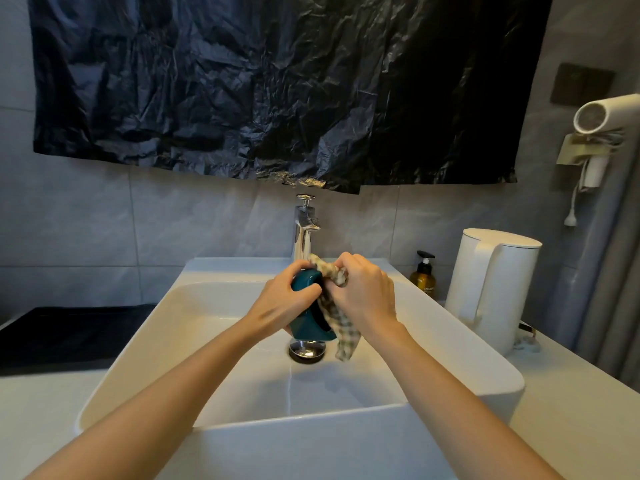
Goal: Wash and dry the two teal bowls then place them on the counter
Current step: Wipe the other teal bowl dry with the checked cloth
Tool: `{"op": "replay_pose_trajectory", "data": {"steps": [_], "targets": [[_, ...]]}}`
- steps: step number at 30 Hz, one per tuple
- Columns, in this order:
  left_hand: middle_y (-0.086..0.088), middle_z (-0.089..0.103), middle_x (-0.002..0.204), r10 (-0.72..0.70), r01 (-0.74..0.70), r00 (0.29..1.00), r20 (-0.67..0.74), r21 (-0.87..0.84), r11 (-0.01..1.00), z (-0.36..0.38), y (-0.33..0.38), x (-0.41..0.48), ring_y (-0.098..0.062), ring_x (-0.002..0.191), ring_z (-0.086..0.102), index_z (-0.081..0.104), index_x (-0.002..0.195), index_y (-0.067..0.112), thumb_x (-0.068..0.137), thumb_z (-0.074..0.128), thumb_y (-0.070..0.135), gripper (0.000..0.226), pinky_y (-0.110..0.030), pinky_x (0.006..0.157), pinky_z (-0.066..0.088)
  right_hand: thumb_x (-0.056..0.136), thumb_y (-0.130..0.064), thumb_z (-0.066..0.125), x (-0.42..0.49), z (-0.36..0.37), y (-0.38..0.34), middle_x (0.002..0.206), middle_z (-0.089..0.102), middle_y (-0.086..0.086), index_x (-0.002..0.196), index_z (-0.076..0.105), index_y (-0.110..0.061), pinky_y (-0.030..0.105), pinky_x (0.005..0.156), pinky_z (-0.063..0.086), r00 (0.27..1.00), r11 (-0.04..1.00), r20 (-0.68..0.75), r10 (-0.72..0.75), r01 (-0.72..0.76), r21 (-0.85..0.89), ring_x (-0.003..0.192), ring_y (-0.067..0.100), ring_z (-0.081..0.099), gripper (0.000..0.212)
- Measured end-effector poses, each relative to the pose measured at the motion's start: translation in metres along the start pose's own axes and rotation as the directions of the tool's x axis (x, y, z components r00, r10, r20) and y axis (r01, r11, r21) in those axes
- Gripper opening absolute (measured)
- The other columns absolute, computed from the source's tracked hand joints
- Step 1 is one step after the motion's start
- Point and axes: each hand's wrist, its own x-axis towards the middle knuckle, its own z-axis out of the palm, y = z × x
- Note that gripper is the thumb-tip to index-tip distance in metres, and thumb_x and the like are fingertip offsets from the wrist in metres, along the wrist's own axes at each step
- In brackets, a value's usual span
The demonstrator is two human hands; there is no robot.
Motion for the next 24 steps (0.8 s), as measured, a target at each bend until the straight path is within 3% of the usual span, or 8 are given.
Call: {"op": "replay_pose_trajectory", "data": {"steps": [4, 7, 12, 15, 18, 20, 22, 24], "targets": [[0.01, 0.058, 0.098, -0.011, 0.008, 0.996, -0.091, -0.033, 0.999, -0.001, -0.004, 0.002, -0.009, 0.089, 0.056, 0.054, 0.109, 0.032, 0.087, 0.053, 0.027, 0.022, -0.025, 0.073, 0.05, 0.084, -0.041, 0.063, 0.0, 0.003, -0.001, 0.086, 0.063, -0.005, 0.085, 0.056, -0.024, 0.038, 0.065, 0.052, 0.988, 0.986, 0.028, 0.153, -0.155, 0.057, 0.081, 0.02, 0.059, 0.019], [0.006, 0.058, 0.099, -0.024, 0.019, 0.99, -0.139, -0.034, 0.999, -0.003, -0.005, 0.004, -0.01, 0.089, 0.056, 0.054, 0.111, 0.029, 0.09, 0.053, 0.023, 0.021, -0.026, 0.072, 0.05, 0.082, -0.038, 0.063, -0.001, 0.004, 0.004, 0.08, 0.063, -0.003, 0.083, 0.06, -0.02, 0.037, 0.064, 0.053, 0.936, 0.927, 0.19, 0.296, -0.33, 0.179, 0.079, 0.022, 0.06, 0.018], [0.0, 0.056, 0.106, -0.08, 0.058, 0.964, -0.253, -0.095, 0.994, -0.017, -0.004, 0.007, -0.019, 0.096, 0.054, 0.054, 0.113, 0.028, 0.091, 0.051, 0.021, 0.022, -0.037, 0.072, 0.056, 0.088, -0.035, 0.064, -0.001, -0.009, 0.01, 0.063, 0.06, 0.003, 0.078, 0.066, -0.003, 0.022, 0.043, 0.046, 0.843, 0.716, 0.451, 0.293, -0.506, 0.48, 0.046, 0.011, 0.057, 0.033], [-0.002, 0.054, 0.109, -0.15, 0.102, 0.942, -0.299, -0.171, 0.98, -0.027, -0.004, 0.009, -0.023, 0.1, 0.052, 0.052, 0.111, 0.029, 0.093, 0.05, 0.023, 0.019, -0.035, 0.059, 0.056, 0.092, -0.028, 0.06, 0.0, -0.017, 0.012, 0.08, 0.063, -0.003, 0.101, 0.055, -0.022, 0.024, 0.054, 0.048, 0.921, 0.696, 0.235, 0.31, -0.388, 0.604, 0.068, 0.008, 0.061, 0.012], [-0.005, 0.051, 0.118, -0.208, 0.149, 0.937, -0.279, -0.22, 0.964, -0.032, -0.004, 0.011, -0.026, 0.108, 0.05, 0.047, 0.115, 0.028, 0.097, 0.046, 0.026, 0.018, -0.034, 0.059, 0.056, 0.09, -0.028, 0.064, 0.002, -0.02, 0.009, 0.099, 0.065, -0.004, 0.108, 0.043, -0.027, 0.022, 0.068, 0.05, 0.956, 0.721, 0.022, 0.292, -0.235, 0.652, 0.088, 0.009, 0.062, 0.028], [-0.006, 0.052, 0.118, -0.216, 0.161, 0.944, -0.25, -0.224, 0.961, -0.032, -0.003, 0.012, -0.028, 0.107, 0.052, 0.048, 0.114, 0.028, 0.097, 0.047, 0.027, 0.018, -0.036, 0.059, 0.057, 0.088, -0.024, 0.066, -0.001, -0.018, 0.002, 0.104, 0.063, -0.008, 0.11, 0.05, -0.027, 0.018, 0.074, 0.048, 0.989, 0.778, -0.034, 0.145, -0.092, 0.622, 0.094, 0.006, 0.059, 0.027], [-0.006, 0.054, 0.113, -0.21, 0.163, 0.955, -0.207, -0.223, 0.961, -0.03, -0.002, 0.012, -0.028, 0.102, 0.055, 0.051, 0.112, 0.028, 0.094, 0.05, 0.026, 0.017, -0.038, 0.055, 0.058, 0.091, -0.021, 0.062, -0.005, -0.011, -0.002, 0.11, 0.062, -0.009, 0.112, 0.059, -0.022, 0.023, 0.083, 0.048, 0.993, 0.858, -0.053, -0.106, 0.118, 0.5, 0.099, 0.006, 0.055, 0.021], [-0.004, 0.055, 0.112, -0.191, 0.159, 0.968, -0.165, -0.188, 0.969, -0.027, -0.001, 0.011, -0.026, 0.101, 0.056, 0.052, 0.112, 0.029, 0.094, 0.051, 0.028, 0.018, -0.037, 0.054, 0.058, 0.095, -0.02, 0.047, -0.009, -0.005, -0.001, 0.119, 0.061, -0.008, 0.114, 0.064, -0.021, 0.027, 0.088, 0.044, 0.95, 0.905, 0.089, -0.301, 0.255, 0.339, 0.103, 0.01, 0.05, 0.025]]}}
